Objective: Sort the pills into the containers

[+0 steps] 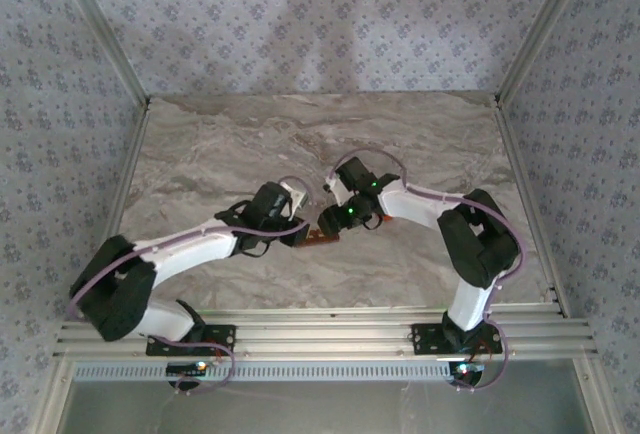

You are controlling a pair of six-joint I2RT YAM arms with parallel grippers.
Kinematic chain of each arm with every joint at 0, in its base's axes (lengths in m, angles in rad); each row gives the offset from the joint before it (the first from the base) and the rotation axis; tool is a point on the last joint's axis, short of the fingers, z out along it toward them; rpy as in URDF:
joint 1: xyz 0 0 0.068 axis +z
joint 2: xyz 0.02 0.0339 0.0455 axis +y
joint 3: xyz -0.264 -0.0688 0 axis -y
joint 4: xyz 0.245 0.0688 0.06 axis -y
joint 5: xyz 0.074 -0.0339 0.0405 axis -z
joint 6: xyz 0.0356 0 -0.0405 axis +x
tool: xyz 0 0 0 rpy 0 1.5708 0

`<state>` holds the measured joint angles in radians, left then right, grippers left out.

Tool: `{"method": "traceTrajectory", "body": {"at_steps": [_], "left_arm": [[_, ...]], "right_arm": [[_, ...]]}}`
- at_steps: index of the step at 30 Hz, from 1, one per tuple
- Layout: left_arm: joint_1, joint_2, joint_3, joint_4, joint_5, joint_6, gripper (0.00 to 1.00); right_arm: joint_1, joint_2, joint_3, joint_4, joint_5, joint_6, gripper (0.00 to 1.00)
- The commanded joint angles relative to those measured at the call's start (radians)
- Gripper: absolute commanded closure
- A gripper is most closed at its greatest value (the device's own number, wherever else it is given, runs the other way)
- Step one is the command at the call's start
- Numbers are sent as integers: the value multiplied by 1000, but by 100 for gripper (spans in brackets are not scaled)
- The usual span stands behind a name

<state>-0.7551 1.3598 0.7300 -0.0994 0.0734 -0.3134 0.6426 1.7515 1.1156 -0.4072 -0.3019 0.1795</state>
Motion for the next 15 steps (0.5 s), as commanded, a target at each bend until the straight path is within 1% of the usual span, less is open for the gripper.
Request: {"method": "traceTrajectory", "body": {"at_steps": [1, 3, 4, 5, 6, 8, 10, 12, 15], "left_arm": [[-6, -117, 24, 70, -112, 37, 54], [1, -179, 35, 72, -185, 58, 35], [7, -213, 41, 68, -219, 72, 23], [20, -245, 48, 56, -255, 86, 6], [33, -276, 52, 46, -279, 99, 1], [83, -349, 50, 25, -330, 122, 1], [151, -429, 31, 15, -367, 135, 1], [223, -519, -10, 43, -406, 159, 1], [318, -654, -124, 168, -433, 263, 1]], "right_arm": [[-38, -111, 129, -77, -50, 38, 23], [-76, -155, 175, -96, -72, 59, 5], [-99, -183, 196, -107, -75, 67, 0], [-128, -214, 210, -112, -78, 82, 0], [-157, -241, 220, -120, -82, 89, 0], [-227, -311, 228, -129, -75, 111, 0], [-294, -391, 210, -126, -20, 125, 0], [-353, -479, 172, -105, 85, 125, 0], [-451, -604, 86, -47, 284, 122, 0]]}}
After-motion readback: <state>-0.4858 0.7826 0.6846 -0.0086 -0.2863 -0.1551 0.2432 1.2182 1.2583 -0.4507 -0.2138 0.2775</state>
